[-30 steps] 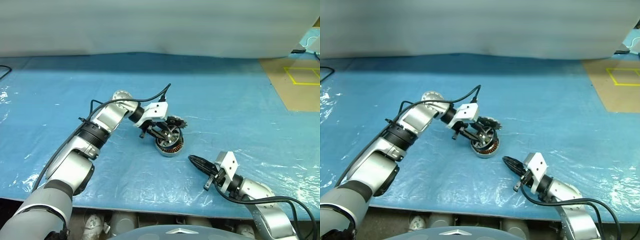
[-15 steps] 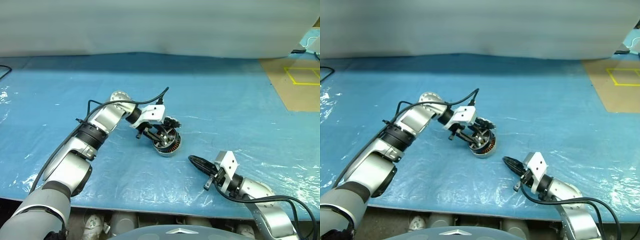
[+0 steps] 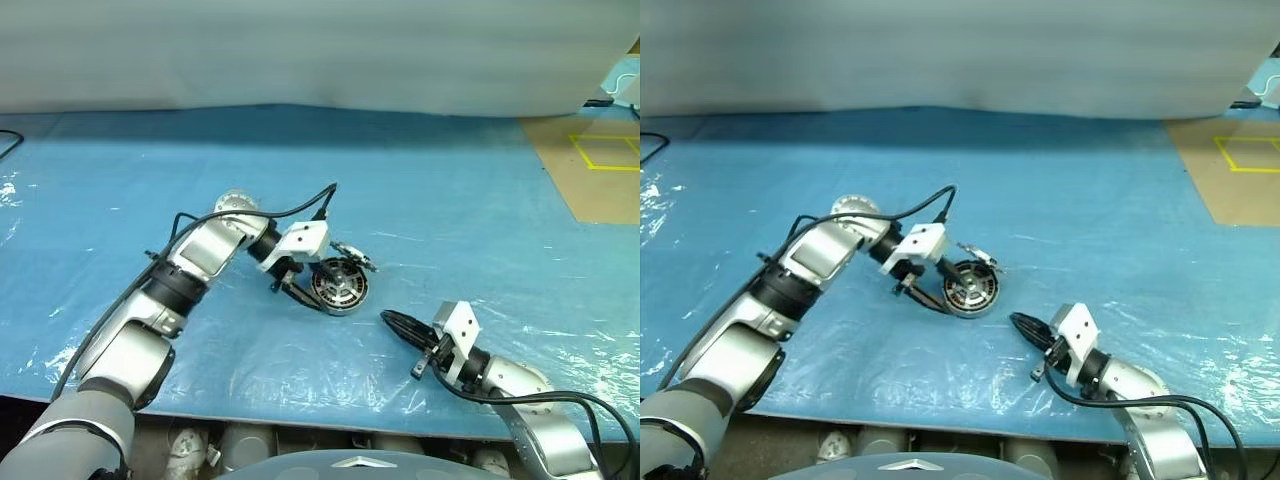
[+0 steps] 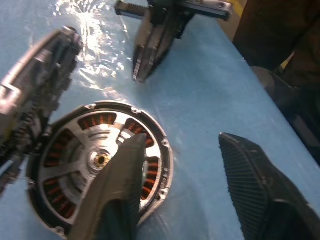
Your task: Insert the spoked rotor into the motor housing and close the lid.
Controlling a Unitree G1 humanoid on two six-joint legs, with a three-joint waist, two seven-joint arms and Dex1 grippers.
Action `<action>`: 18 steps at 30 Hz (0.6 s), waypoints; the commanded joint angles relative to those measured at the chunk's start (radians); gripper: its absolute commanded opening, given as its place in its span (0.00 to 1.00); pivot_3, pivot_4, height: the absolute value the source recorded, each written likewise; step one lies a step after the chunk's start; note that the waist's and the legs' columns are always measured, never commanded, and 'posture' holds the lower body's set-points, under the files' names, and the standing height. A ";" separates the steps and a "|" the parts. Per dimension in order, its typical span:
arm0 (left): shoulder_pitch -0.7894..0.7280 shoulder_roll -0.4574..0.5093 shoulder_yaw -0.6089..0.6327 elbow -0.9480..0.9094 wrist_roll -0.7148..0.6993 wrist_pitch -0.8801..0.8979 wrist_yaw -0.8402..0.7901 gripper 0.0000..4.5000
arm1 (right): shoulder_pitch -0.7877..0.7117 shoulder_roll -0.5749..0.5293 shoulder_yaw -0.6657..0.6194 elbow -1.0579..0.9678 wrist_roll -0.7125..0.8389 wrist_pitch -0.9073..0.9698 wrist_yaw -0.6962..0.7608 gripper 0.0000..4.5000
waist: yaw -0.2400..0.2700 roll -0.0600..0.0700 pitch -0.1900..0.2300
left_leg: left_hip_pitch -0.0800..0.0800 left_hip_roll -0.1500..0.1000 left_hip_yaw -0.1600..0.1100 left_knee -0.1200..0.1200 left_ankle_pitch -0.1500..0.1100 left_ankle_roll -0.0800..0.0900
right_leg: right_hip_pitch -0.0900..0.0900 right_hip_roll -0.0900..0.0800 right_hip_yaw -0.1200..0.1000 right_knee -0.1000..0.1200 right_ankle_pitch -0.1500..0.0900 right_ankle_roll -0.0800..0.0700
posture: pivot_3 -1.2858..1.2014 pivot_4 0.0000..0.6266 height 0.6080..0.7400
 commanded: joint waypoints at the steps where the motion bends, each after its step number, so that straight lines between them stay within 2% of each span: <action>1: 0.070 0.066 0.058 -0.136 -0.059 0.085 0.017 0.27 | -0.043 -0.024 -0.073 -0.019 0.031 0.038 -0.027 0.00 | -0.003 0.000 0.000 | 0.000 0.000 0.000 0.000 0.000 0.000 | 0.000 0.000 0.000 0.000 0.000 0.000 | 0.52 0.24 1.00; 4: 0.174 0.108 0.117 -0.209 -0.085 0.138 0.100 0.03 | -0.121 -0.042 -0.113 0.026 0.010 0.103 -0.079 0.00 | -0.010 0.000 0.000 | 0.001 0.000 0.000 0.000 0.000 0.000 | 0.000 0.000 0.001 0.000 0.000 0.000 | 0.52 0.24 1.00; 5: 0.208 0.114 0.137 -0.231 -0.092 0.151 0.132 0.01 | -0.147 -0.046 -0.121 0.040 0.005 0.116 -0.090 0.00 | -0.009 0.001 0.000 | 0.001 0.000 0.000 -0.001 0.000 0.000 | 0.000 0.000 0.000 0.000 0.000 0.000 | 0.52 0.24 1.00; 9: 0.398 0.083 0.257 -0.342 -0.137 0.169 0.318 0.01 | -0.304 -0.037 -0.111 0.111 -0.027 0.185 -0.155 0.00 | -0.011 0.001 0.000 | 0.000 0.000 0.001 -0.001 0.000 0.000 | -0.001 0.000 0.000 0.000 0.000 0.000 | 0.52 0.24 1.00; 11: 0.520 0.051 0.303 -0.411 -0.145 0.066 0.384 0.01 | -0.391 -0.030 -0.083 0.157 -0.057 0.191 -0.168 0.00 | -0.014 0.001 0.000 | 0.000 0.000 0.001 -0.001 0.000 -0.001 | -0.001 0.000 0.000 -0.001 0.000 0.000 | 0.52 0.24 1.00; 13: 0.612 0.005 0.346 -0.456 -0.168 0.058 0.472 0.01 | -0.469 -0.014 -0.062 0.207 -0.067 0.189 -0.165 0.00 | -0.013 0.001 0.000 | -0.001 0.000 0.001 -0.002 0.000 -0.001 | -0.002 0.000 0.000 -0.001 0.000 0.000 | 0.52 0.24 1.00; 18: 0.797 -0.077 0.349 -0.406 -0.088 -0.205 0.604 0.01 | -0.639 0.026 -0.006 0.323 -0.054 0.173 -0.081 0.00 | -0.011 0.001 0.000 | -0.001 0.001 0.001 -0.002 0.000 0.000 | -0.002 0.001 0.000 -0.001 0.000 -0.001 | 0.52 0.24 1.00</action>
